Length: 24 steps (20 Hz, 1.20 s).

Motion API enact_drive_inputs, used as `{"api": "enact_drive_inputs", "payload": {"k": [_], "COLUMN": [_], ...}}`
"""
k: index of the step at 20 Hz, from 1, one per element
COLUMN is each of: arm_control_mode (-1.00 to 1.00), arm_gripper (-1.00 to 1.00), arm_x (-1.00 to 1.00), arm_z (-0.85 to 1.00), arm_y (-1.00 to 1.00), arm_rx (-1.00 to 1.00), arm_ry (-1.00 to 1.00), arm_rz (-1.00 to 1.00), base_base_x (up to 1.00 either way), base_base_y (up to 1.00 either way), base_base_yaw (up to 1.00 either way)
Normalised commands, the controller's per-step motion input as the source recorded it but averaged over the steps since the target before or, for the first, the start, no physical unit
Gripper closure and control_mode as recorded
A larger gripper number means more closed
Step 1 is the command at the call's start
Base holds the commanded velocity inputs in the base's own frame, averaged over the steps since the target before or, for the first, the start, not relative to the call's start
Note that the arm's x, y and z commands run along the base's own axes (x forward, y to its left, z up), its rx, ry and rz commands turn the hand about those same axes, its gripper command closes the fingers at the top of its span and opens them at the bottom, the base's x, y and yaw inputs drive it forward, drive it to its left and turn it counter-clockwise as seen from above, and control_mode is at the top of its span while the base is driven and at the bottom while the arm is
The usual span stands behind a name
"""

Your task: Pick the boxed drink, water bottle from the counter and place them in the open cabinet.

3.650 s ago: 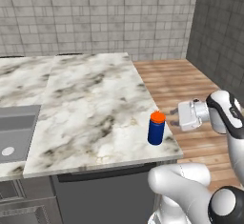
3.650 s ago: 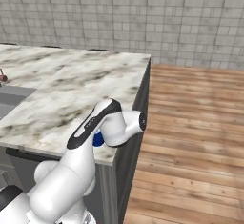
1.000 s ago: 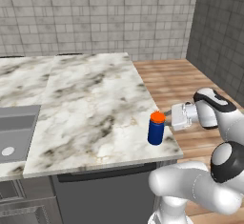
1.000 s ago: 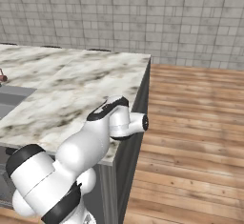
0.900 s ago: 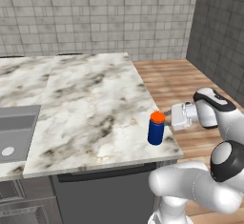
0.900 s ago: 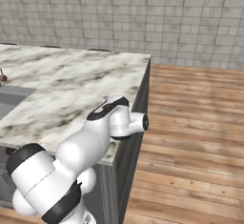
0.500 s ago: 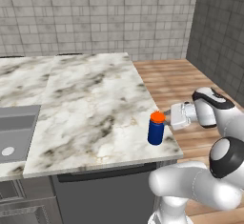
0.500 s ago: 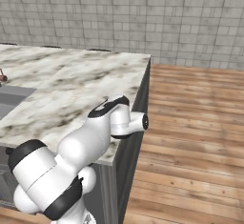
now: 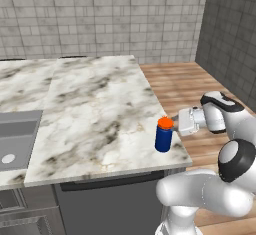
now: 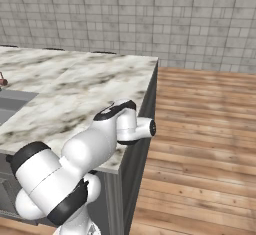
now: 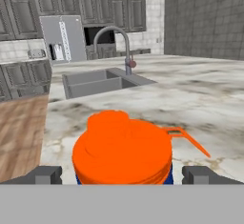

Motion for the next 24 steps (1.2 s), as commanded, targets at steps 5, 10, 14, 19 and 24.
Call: {"api": "enact_drive_inputs", "payload": {"k": [5,10,14,19,24], "arm_control_mode": [-1.00,-1.00,-1.00,-1.00,-1.00], "arm_gripper": [-1.00,-1.00,-1.00,-1.00,-1.00], "arm_x": [0.00,0.00,0.00,0.00,0.00], "arm_z": [-0.02,0.00,0.00,0.00,0.00], "arm_y": [0.00,0.04,0.07,0.06,0.01], "arm_rx": [0.00,0.00,0.00,0.00,0.00], "arm_ry": [0.00,0.00,0.00,0.00,0.00], "arm_rz": [0.00,0.00,0.00,0.00,-0.01], "base_base_x": [0.00,0.00,0.00,0.00,0.00], "base_base_y": [0.00,0.00,0.00,0.00,0.00], "base_base_yaw": [0.00,0.00,0.00,0.00,0.00]}}
